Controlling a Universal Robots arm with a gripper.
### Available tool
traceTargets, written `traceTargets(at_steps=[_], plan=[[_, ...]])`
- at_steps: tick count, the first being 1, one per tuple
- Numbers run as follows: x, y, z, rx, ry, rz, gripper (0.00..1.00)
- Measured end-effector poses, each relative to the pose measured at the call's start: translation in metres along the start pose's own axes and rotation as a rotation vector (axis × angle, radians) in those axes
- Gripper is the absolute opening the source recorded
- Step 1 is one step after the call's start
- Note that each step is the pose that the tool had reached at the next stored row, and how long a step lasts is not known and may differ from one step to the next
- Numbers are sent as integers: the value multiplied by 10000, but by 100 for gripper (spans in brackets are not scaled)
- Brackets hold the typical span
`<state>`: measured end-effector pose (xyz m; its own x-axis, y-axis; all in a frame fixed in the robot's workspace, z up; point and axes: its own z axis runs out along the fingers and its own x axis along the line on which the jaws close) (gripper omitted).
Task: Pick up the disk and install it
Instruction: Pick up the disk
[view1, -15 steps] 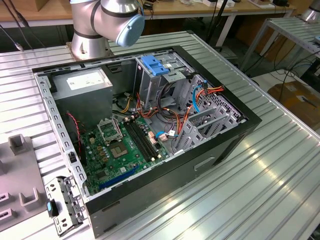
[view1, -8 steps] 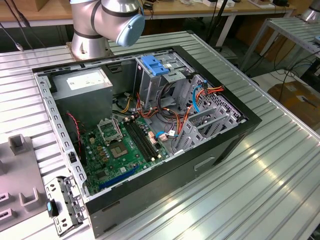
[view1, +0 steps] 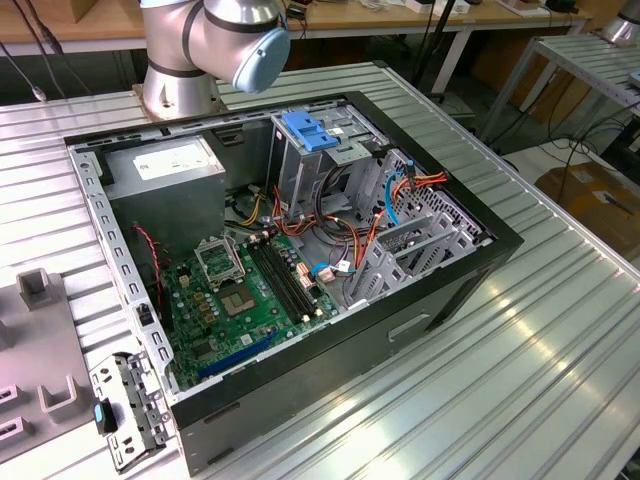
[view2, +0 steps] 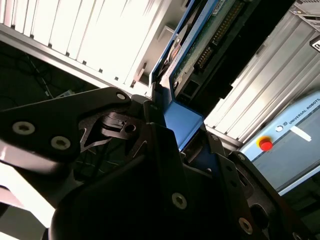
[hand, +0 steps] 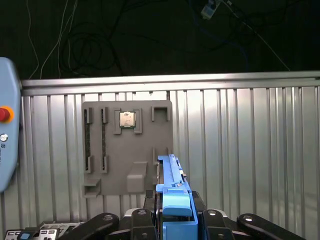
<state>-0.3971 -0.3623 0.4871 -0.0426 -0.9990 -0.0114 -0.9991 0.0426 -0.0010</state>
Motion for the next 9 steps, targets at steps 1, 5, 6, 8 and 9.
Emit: traceTargets(at_steps=[1,5,6,8,9], plan=[[0,-10,0,1,0,0,37],[-2,-47,1,1,0,0,37],[-2,-60,0,0,1,0,37],[-3,-76,0,1,0,0,37],[-3,-85,0,0,0,0,37]])
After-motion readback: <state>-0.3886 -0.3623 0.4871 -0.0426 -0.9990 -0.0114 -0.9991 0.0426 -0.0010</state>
